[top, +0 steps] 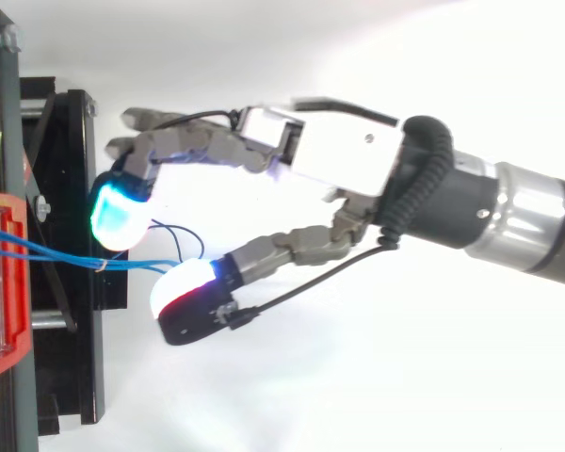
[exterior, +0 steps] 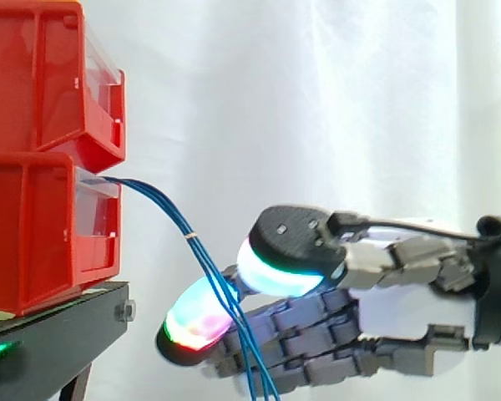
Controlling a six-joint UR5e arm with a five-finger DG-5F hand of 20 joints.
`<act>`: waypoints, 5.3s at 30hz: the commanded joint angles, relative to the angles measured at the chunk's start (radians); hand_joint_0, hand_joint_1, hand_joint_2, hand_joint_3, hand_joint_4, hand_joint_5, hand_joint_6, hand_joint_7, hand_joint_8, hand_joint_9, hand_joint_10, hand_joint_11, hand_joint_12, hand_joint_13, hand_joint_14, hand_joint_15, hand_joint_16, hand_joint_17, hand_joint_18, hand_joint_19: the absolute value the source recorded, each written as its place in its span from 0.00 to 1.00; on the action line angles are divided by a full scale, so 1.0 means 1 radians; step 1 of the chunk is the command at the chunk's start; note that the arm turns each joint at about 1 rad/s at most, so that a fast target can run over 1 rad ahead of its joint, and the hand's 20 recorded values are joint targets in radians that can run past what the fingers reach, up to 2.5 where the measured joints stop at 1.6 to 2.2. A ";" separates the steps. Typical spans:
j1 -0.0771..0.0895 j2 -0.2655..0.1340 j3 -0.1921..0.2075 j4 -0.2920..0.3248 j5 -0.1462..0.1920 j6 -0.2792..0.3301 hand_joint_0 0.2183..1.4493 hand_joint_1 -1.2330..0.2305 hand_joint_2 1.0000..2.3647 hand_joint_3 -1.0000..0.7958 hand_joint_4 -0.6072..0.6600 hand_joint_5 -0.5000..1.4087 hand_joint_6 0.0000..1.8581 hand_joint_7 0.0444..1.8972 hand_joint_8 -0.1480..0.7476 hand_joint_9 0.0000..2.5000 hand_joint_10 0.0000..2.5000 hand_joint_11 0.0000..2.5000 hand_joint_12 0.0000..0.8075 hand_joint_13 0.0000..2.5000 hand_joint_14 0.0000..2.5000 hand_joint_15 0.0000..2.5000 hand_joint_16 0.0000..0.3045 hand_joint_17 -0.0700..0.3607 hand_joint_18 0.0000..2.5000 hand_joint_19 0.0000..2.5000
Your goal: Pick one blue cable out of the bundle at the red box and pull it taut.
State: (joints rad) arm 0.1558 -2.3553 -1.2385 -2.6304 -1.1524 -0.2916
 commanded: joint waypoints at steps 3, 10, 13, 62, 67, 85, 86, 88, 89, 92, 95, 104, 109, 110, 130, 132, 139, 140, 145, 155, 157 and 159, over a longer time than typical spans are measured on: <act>0.004 -0.045 0.060 0.006 -0.013 0.000 0.27 0.31 0.00 0.28 0.66 0.21 0.27 0.62 0.48 0.12 0.00 0.00 0.47 0.05 0.00 0.00 0.20 0.48 0.01 0.02; -0.001 -0.045 0.060 0.007 -0.016 0.003 0.27 0.32 0.00 0.28 0.63 0.21 0.27 0.66 0.49 0.12 0.00 0.00 0.47 0.05 0.00 0.00 0.20 0.48 0.01 0.02; 0.001 -0.045 0.060 0.007 -0.016 0.003 0.27 0.32 0.00 0.28 0.63 0.21 0.27 0.67 0.49 0.13 0.00 0.01 0.47 0.05 0.00 0.00 0.20 0.48 0.01 0.02; -0.021 -0.044 0.113 -0.034 -0.050 0.012 0.29 0.33 0.01 0.40 0.63 0.17 0.44 0.53 0.50 0.13 0.00 0.04 0.47 0.04 0.00 0.00 0.20 0.47 0.00 0.02; -0.021 -0.044 0.113 -0.034 -0.050 0.012 0.29 0.34 0.01 0.44 0.61 0.17 0.46 0.53 0.50 0.13 0.00 0.04 0.47 0.04 0.00 0.00 0.19 0.47 0.01 0.02; -0.019 -0.036 0.142 -0.049 -0.049 0.012 0.33 0.28 0.01 0.49 0.54 0.16 0.47 0.49 0.50 0.13 0.00 0.05 0.47 0.05 0.00 0.00 0.20 0.47 0.03 0.01; -0.018 -0.025 0.143 -0.066 -0.049 0.012 0.33 0.27 0.01 0.48 0.54 0.16 0.47 0.49 0.50 0.13 0.00 0.05 0.47 0.05 0.00 0.00 0.19 0.47 0.03 0.01; -0.016 -0.019 0.143 -0.076 -0.047 0.012 0.33 0.26 0.01 0.48 0.53 0.16 0.47 0.49 0.50 0.13 0.00 0.05 0.47 0.05 0.00 0.00 0.19 0.47 0.04 0.00; -0.016 -0.015 0.143 -0.086 -0.047 0.012 0.34 0.25 0.01 0.49 0.52 0.16 0.47 0.50 0.50 0.13 0.00 0.05 0.47 0.05 0.00 0.00 0.19 0.47 0.04 0.00; -0.015 -0.009 0.143 -0.109 -0.046 0.014 0.35 0.24 0.02 0.50 0.52 0.16 0.47 0.54 0.50 0.13 0.00 0.05 0.47 0.06 0.00 0.00 0.20 0.47 0.05 0.00; -0.013 -0.004 0.143 -0.149 -0.049 0.038 0.35 0.24 0.02 0.51 0.52 0.16 0.48 0.55 0.50 0.13 0.00 0.05 0.47 0.06 0.00 0.00 0.20 0.47 0.05 0.00; -0.009 -0.002 0.143 -0.189 -0.044 0.131 0.37 0.20 0.02 0.51 0.56 0.15 0.48 0.54 0.49 0.12 0.00 0.05 0.47 0.06 0.00 0.00 0.20 0.47 0.07 0.00; -0.010 -0.002 0.143 -0.211 -0.047 0.169 0.39 0.16 0.02 0.49 0.58 0.15 0.47 0.56 0.50 0.14 0.00 0.04 0.48 0.08 0.00 0.00 0.20 0.48 0.10 0.00; -0.010 -0.002 0.143 -0.214 -0.049 0.175 0.39 0.16 0.02 0.49 0.58 0.15 0.48 0.56 0.50 0.14 0.00 0.04 0.48 0.08 0.00 0.00 0.20 0.48 0.10 0.00; -0.010 -0.002 0.143 -0.218 -0.047 0.192 0.32 0.15 0.00 0.28 0.61 0.13 0.48 0.52 0.49 0.17 0.00 0.09 0.48 0.10 0.00 0.00 0.19 0.47 0.12 0.00; -0.010 -0.002 0.145 -0.218 -0.049 0.192 0.28 0.16 0.00 0.28 0.61 0.14 0.48 0.51 0.50 0.18 0.00 0.09 0.49 0.11 0.00 0.00 0.19 0.47 0.12 0.00; -0.009 -0.002 0.145 -0.218 -0.049 0.192 0.25 0.29 0.00 0.28 0.61 0.16 0.46 0.54 0.53 0.22 0.00 0.10 0.51 0.12 0.00 0.00 0.20 0.48 0.13 0.00; -0.010 -0.002 0.145 -0.218 -0.049 0.192 0.27 0.31 0.00 0.28 0.59 0.16 0.46 0.55 0.52 0.22 0.00 0.10 0.50 0.12 0.00 0.00 0.19 0.47 0.12 0.01; -0.010 -0.002 0.143 -0.220 -0.049 0.192 0.29 0.31 0.01 0.35 0.59 0.17 0.45 0.57 0.51 0.23 0.00 0.10 0.49 0.12 0.00 0.00 0.19 0.46 0.11 0.01; -0.010 -0.002 0.143 -0.224 -0.049 0.192 0.31 0.27 0.02 0.51 0.48 0.17 0.47 0.60 0.51 0.24 0.00 0.11 0.49 0.13 0.00 0.00 0.19 0.46 0.12 0.02; -0.010 -0.002 0.145 -0.224 -0.049 0.193 0.31 0.26 0.02 0.53 0.45 0.17 0.47 0.62 0.51 0.24 0.00 0.11 0.48 0.14 0.00 0.01 0.18 0.45 0.13 0.02; -0.010 -0.002 0.145 -0.224 -0.049 0.192 0.33 0.23 0.02 0.54 0.44 0.17 0.47 0.62 0.51 0.24 0.00 0.11 0.48 0.14 0.00 0.01 0.18 0.45 0.13 0.02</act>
State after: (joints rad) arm 0.1460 -2.3577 -1.0945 -2.8546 -1.2011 -0.0995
